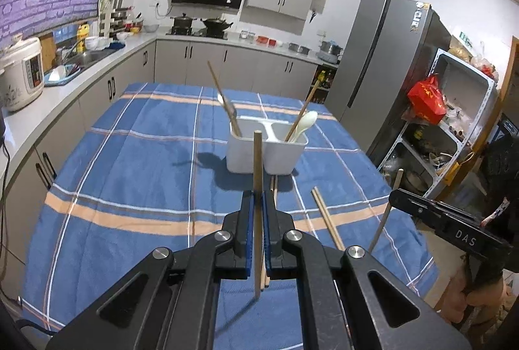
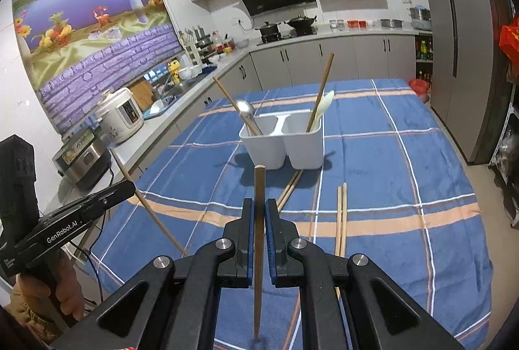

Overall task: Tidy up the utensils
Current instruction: 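Carry both chopsticks upright above the white holder compartments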

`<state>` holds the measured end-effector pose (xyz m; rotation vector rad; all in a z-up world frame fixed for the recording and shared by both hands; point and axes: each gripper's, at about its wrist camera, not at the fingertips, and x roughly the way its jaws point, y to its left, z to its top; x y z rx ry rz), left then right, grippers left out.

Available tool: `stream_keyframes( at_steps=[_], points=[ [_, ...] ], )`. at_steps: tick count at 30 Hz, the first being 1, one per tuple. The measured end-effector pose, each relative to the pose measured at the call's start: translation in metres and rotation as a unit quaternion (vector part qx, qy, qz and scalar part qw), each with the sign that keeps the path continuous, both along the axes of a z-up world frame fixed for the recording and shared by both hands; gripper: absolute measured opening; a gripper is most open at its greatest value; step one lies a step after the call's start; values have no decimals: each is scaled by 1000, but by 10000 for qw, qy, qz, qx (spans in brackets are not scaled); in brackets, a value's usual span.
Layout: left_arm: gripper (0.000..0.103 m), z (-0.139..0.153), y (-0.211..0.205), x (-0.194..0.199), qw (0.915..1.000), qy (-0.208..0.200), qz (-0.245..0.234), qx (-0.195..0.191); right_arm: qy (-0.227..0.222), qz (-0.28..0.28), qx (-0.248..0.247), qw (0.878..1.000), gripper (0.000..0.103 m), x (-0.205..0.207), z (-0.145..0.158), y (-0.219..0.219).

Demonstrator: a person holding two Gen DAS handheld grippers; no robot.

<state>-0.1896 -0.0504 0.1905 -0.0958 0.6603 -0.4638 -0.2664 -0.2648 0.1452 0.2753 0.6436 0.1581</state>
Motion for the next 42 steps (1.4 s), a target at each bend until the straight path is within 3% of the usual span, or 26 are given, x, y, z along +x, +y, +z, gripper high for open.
stream_keyframes(
  at_steps=[15,24,33,38,42],
  points=[
    [4,33,-4,18,9994,-325,-109,-86,-262,-12,-136,9996,7,15,24,-2],
    [4,71,-8,46,9975,-632,-195,-260,-564,-66,-194,9982,7,41,58,-7],
    [4,107,-29,111,9950,-974,-67,-222,-1229,-363,-337,9912,7,89,120,-20],
    [4,103,-50,164,9960,-891,17,-65,-1282,-637,-329,9892,7,131,128,-30],
    [4,85,-65,205,9976,-690,12,15,-1167,-878,-315,9888,7,168,117,-38]
  ],
)
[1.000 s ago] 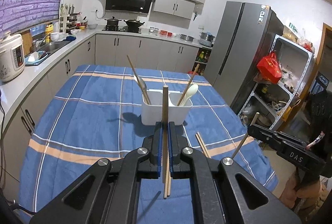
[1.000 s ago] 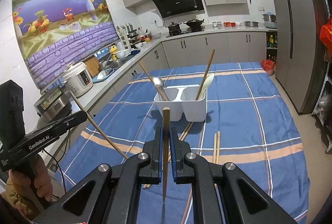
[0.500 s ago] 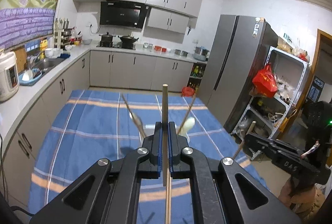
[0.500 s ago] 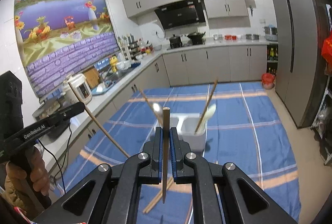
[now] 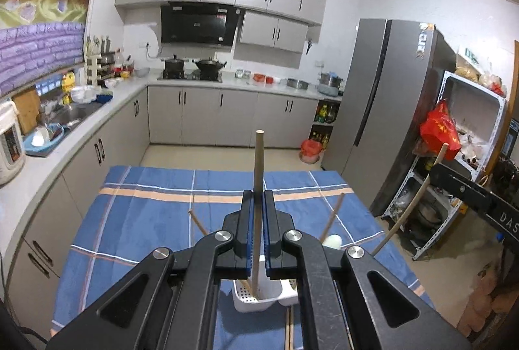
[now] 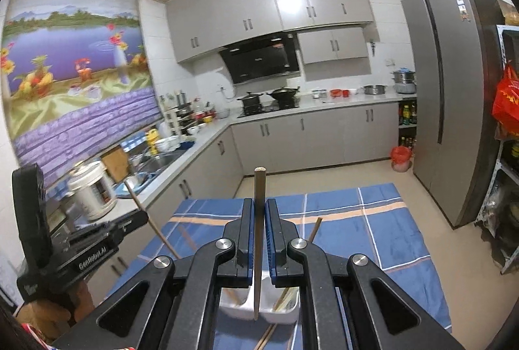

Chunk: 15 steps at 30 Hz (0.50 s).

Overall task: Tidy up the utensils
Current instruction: 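Carry both chopsticks upright above the white holder compartments, then open both grippers to drop the chopsticks into the holder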

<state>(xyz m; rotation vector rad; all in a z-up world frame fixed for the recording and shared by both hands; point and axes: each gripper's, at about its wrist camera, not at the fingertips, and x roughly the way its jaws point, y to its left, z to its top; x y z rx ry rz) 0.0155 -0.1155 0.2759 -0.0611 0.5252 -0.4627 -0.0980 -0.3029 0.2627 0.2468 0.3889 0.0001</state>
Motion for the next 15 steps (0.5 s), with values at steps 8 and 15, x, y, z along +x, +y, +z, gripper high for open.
stream_keyframes(
  at_steps=[8,15],
  points=[
    [4,-57,-24,59,9966,797,-147,120,645,-154,119,9977,7,59,-47,-10],
    [5,-83,-33,72,9938,1068,-279,159,1064,-149,191,9940,8,78,-81,-18]
  ],
)
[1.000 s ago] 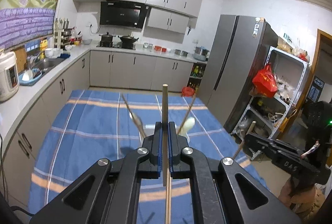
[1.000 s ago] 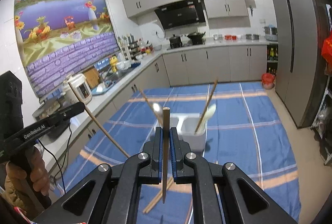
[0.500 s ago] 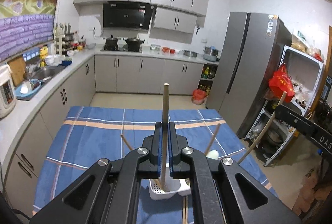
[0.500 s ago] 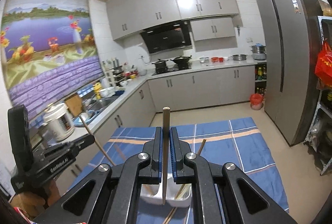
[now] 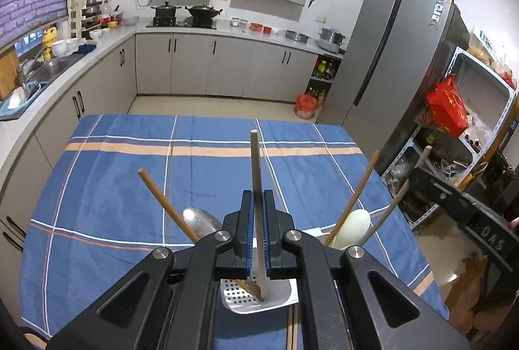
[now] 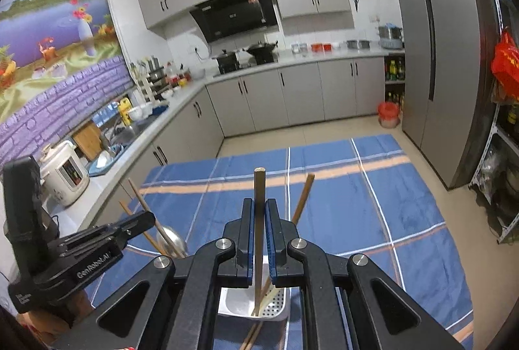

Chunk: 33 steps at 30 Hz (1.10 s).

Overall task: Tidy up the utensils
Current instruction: 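Open both grippers to drop the chopsticks into the holder, then move both open grippers back down to the loose chopsticks on the cloth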

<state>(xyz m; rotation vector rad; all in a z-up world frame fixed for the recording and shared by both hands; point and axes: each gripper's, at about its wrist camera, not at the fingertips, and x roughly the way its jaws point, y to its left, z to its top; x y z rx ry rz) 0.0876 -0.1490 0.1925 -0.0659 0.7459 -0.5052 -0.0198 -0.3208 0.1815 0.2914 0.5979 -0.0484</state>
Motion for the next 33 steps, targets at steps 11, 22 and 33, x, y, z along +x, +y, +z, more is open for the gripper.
stream_keyframes(
  at_steps=[11,22,33],
  points=[
    [7,8,10,-16,9999,32,25,-154,97,-137,135,9998,31,-4,-9,-18],
    [25,29,39,-88,9991,-246,78,-328,362,-213,55,9991,56,-70,-30,-27],
    [27,-96,16,-139,9918,1133,-559,193,1666,145,195,9857,40,-146,-146,-17]
  ],
)
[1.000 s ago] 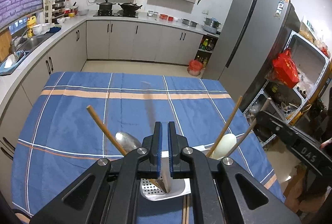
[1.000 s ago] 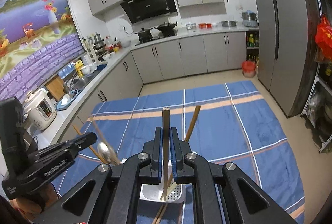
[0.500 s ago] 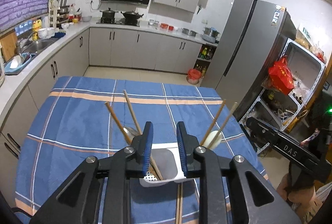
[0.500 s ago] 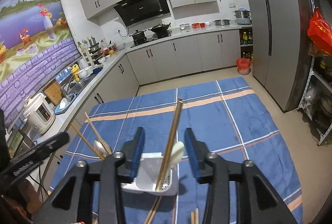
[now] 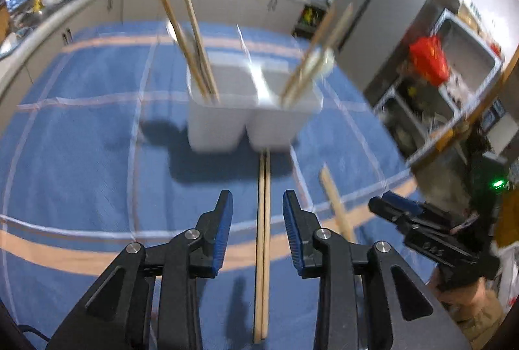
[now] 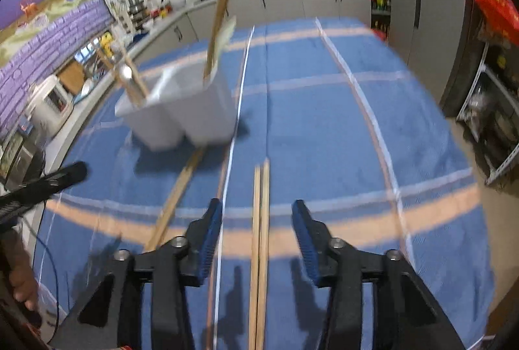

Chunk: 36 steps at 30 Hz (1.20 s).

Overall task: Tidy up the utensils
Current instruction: 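Move both open grippers back down to the loose chopsticks on the cloth, then close the left gripper on a wooden chopstick while the right grasps another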

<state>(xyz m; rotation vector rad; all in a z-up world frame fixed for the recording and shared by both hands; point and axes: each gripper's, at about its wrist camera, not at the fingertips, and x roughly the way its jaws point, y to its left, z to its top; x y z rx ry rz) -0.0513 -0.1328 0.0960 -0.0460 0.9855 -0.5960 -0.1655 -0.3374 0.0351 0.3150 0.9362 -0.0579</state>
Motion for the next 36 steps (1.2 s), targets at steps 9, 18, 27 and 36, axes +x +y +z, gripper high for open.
stream_keyframes(
  at_steps=[9,18,27,36],
  points=[
    [18,-61,-25,-6,9977,397,-486,256,304,-68,-171,9994,37,-21,-23,9],
    [9,-74,-35,0,9963,480,-632,319,357,-148,-114,9992,37,-26,-26,5],
    [8,-77,-19,7,9964,666,-527,42,415,-81,-176,9989,37,-17,-30,10],
    [9,-74,-34,7,9963,413,-627,421,492,-103,-420,9979,37,-7,-35,13]
  ],
)
